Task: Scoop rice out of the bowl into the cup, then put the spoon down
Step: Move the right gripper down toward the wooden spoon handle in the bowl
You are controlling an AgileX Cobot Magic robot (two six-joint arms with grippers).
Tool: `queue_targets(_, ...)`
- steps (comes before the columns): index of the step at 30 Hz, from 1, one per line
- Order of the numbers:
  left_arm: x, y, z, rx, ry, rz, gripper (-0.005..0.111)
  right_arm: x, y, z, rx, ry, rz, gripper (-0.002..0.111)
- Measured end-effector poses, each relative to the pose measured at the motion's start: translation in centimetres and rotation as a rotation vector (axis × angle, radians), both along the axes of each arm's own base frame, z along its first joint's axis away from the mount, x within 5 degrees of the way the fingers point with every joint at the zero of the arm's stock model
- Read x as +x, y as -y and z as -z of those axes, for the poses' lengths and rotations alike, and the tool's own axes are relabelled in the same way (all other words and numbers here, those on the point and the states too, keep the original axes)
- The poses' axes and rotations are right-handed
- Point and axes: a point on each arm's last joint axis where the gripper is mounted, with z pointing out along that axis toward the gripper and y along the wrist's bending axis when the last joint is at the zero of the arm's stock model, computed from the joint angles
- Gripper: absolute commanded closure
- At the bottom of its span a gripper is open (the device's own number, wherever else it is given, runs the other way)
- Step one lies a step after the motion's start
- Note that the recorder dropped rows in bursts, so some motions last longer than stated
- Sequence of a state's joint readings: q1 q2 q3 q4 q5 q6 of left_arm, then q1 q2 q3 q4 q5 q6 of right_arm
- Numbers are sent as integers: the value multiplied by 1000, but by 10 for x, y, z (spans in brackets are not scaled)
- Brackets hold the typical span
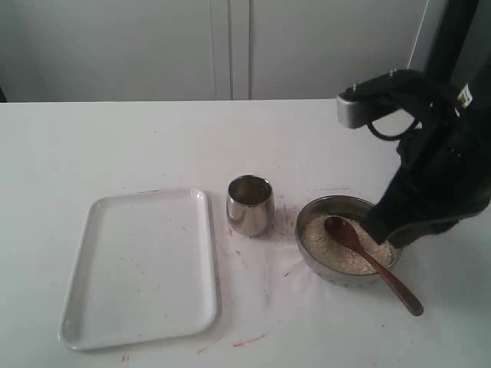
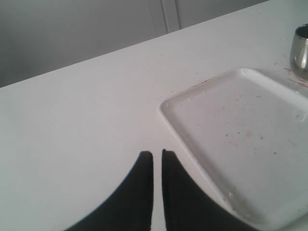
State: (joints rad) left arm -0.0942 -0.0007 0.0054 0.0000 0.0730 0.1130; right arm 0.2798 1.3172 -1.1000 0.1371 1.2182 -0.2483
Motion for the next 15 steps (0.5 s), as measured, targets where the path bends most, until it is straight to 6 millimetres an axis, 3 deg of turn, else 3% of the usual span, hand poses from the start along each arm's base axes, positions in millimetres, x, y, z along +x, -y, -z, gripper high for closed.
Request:
queue_targets(6, 0, 0, 0, 0, 0, 0, 92, -10, 6, 27, -61, -90, 1, 108)
queue_targets(15, 0, 0, 0, 0, 0, 0, 92, -22, 10, 50, -88, -173, 20, 107)
